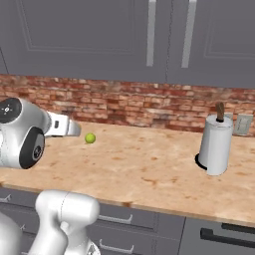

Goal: Place the liquor on the top shelf of the fridge to keep it out of children's reach, and place the onion and pear on lower shelves for easy access.

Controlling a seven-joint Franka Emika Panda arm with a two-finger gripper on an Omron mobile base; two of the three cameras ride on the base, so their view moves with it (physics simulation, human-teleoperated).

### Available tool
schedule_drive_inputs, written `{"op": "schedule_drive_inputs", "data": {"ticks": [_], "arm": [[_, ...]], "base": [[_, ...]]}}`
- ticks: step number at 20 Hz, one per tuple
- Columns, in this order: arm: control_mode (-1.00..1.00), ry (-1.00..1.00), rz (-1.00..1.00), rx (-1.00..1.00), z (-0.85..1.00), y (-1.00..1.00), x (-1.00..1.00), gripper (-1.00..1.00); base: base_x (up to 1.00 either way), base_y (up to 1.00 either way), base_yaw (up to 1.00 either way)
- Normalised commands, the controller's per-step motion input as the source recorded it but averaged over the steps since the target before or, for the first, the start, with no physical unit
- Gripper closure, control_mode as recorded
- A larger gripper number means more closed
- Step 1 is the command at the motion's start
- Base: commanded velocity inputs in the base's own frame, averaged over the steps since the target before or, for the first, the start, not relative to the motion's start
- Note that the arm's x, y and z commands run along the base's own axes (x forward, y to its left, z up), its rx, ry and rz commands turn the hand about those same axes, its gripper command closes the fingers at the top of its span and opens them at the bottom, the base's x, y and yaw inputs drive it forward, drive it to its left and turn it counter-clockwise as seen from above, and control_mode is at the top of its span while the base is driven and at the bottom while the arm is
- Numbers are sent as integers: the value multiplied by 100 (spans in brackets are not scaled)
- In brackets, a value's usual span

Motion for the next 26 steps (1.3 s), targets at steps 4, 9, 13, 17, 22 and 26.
{"op": "schedule_drive_inputs", "data": {"ticks": [4, 9, 13, 17, 22, 26], "arm": [[-100, 16, 0, 0, -54, 44, 43, -100], [-100, 24, 0, 1, -16, 15, 36, -100], [-100, 17, 0, 0, -2, 0, 31, -100], [-100, 5, 0, 0, -14, 0, 34, -100], [-100, 0, 0, 0, -26, 0, 33, -100], [-100, 0, 0, 0, -32, 1, 36, -100]], "base": [[0, 0, 0], [0, 0, 0], [0, 0, 0], [0, 0, 0], [0, 0, 0], [0, 0, 0]]}}
